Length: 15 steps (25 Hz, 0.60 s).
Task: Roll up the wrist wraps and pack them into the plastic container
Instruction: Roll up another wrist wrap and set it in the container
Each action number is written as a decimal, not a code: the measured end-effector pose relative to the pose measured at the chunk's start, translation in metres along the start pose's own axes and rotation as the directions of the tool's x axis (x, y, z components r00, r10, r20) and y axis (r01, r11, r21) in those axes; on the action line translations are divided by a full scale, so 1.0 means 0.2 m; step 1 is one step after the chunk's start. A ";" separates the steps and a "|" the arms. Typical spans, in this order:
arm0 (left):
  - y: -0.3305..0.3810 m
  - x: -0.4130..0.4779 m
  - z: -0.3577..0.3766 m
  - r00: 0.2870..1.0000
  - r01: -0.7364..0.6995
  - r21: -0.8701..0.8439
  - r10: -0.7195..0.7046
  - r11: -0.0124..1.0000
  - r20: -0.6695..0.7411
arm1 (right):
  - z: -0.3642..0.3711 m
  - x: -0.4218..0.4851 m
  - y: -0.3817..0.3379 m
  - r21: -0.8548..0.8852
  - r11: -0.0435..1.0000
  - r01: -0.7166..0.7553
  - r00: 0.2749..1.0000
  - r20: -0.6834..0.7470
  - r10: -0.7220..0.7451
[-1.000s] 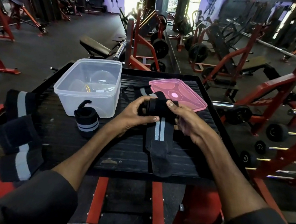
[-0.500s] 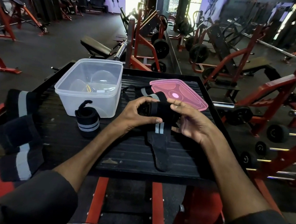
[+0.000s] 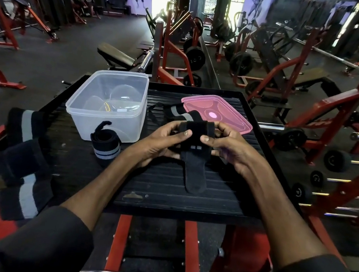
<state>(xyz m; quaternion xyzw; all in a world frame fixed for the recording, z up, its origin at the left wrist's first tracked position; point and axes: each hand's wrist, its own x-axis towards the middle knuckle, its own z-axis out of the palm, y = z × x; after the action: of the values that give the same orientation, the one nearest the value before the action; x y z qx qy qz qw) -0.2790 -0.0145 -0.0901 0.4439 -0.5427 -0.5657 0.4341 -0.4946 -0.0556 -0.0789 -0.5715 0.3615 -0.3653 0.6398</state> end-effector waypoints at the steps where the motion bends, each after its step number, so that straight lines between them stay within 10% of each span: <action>1: 0.00 0.00 0.01 0.999 -0.035 0.039 0.037 0.999 -0.036 | 0.00 0.00 0.00 -0.013 1.000 -0.003 1.000 0.006 0.003; 7: -0.02 0.01 0.01 0.967 -0.210 0.138 0.227 0.968 -0.119 | -0.03 0.00 -0.04 0.168 0.983 -0.078 0.991 0.125 0.057; 15: 0.00 0.02 0.00 0.951 -0.271 0.162 0.290 0.949 -0.105 | 0.01 0.01 0.00 -0.078 0.994 -0.078 0.997 0.007 0.079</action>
<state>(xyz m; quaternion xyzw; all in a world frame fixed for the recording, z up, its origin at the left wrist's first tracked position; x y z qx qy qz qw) -0.2797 -0.0175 -0.0905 0.4279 -0.6113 -0.4276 0.5103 -0.4923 -0.0573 -0.0795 -0.5830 0.3942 -0.3227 0.6329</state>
